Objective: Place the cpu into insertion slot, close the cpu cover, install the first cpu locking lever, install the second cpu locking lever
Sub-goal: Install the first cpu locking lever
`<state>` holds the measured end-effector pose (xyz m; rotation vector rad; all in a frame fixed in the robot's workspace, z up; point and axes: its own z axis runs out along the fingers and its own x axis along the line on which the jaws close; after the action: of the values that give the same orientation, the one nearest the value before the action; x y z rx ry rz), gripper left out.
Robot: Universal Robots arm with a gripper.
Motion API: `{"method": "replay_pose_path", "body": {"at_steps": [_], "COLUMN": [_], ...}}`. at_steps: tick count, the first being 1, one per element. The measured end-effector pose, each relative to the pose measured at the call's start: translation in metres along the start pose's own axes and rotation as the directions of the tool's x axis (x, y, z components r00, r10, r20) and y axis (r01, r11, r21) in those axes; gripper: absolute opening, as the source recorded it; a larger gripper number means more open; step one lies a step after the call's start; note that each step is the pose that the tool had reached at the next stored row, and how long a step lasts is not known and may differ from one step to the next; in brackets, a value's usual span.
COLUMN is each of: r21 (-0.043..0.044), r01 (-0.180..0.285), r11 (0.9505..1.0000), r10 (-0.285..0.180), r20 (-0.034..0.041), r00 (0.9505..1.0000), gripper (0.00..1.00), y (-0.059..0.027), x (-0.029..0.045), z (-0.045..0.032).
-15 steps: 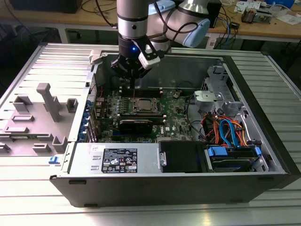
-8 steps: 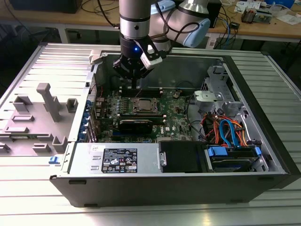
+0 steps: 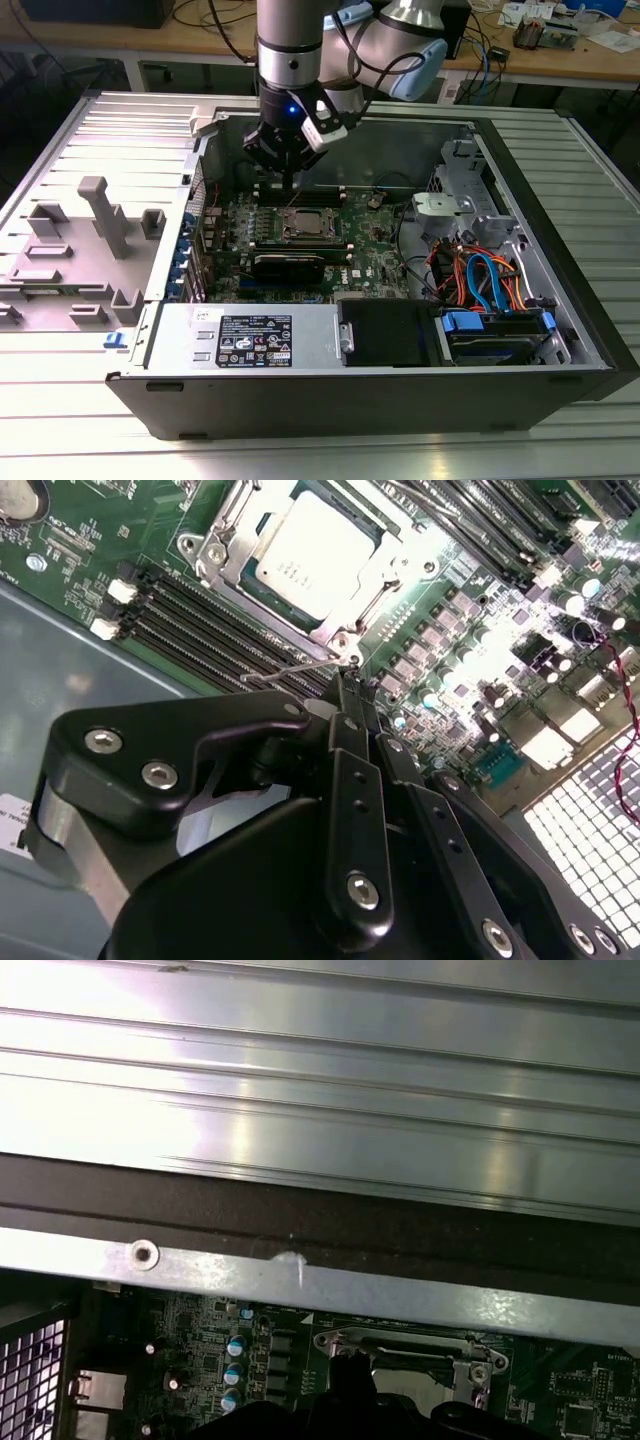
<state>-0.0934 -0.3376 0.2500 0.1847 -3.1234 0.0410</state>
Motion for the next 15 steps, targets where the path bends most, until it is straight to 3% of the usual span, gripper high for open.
{"method": "replay_pose_path", "body": {"at_steps": [7,15], "r21": [-0.0001,0.0015], "r01": [0.000,0.000], "r11": [1.0000,1.0000], "r10": [0.000,0.000], "r20": [0.0000,-0.0008], "r00": [1.0000,1.0000], "gripper": [0.11,0.11], "y": [0.0043,0.0073], "x": [-0.0063,-0.0279], "z": [0.0032,0.0085]}}
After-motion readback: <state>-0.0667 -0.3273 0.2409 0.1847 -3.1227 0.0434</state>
